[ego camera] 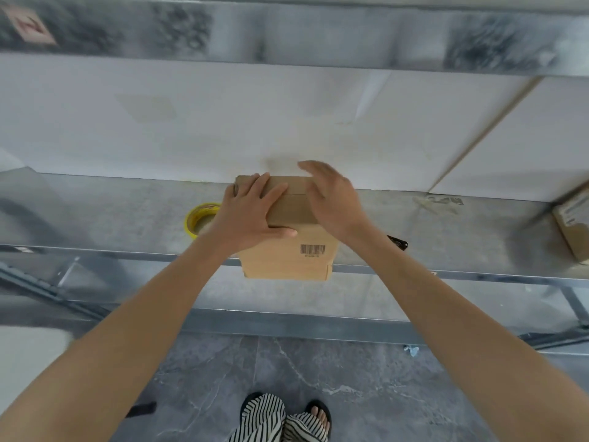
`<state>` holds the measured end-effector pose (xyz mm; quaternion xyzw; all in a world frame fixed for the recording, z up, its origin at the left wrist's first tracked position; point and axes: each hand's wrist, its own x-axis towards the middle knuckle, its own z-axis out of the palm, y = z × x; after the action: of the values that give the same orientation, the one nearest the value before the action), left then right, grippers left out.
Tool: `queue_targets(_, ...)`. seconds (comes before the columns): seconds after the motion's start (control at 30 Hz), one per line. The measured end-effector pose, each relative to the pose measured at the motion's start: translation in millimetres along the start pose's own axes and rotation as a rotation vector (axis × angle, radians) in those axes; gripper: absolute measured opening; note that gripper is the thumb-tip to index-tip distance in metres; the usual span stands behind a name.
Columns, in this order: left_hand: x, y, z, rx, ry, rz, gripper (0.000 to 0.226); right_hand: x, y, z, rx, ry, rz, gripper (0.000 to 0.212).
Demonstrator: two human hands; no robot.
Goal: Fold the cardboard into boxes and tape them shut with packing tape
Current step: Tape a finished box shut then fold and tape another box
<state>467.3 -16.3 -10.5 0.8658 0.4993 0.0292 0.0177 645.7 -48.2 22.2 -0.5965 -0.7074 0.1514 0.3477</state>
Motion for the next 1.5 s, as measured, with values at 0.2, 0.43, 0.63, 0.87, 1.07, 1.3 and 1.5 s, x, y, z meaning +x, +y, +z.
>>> queue_targets(0.2,-11.0,-12.9,-1.5,-0.095,-0.012,-0.087,0.121,-4.5,-8.8,30.9,-0.213,-0.248,0.064,0.036)
queue_targets(0.43,-45.4,-72.3,15.2,-0.343,-0.183,-0.284,0.117,-6.2,-14.6,32.6,-0.256,-0.256,0.072,0.039)
queue_targets(0.63,-55.3,-96.9,54.3,-0.184,-0.213,-0.352,0.049,-5.4,-18.5,37.7,-0.245,-0.242,0.096,0.038)
queue_targets(0.87,-59.8,-98.7,45.1,-0.225,0.046,-0.261,0.027,-6.0,-18.2,39.2,-0.227,-0.208,0.098,0.039)
queue_targets(1.07,-55.7,-90.7,-26.5,-0.28,0.289,-0.092,0.029,-6.7,-18.3,34.4,-0.085,-0.216,0.173,0.044)
queue_targets(1.3,-44.7,-45.7,-53.8,-0.166,0.361,0.145,0.033,-6.6,-20.1,23.9,0.297,-0.155,0.315,0.049)
queue_targets(1.5,-31.4,-17.4,-39.6,-0.159,0.264,0.136,0.022,-5.1,-17.3,22.6,0.522,-0.126,0.358,0.053)
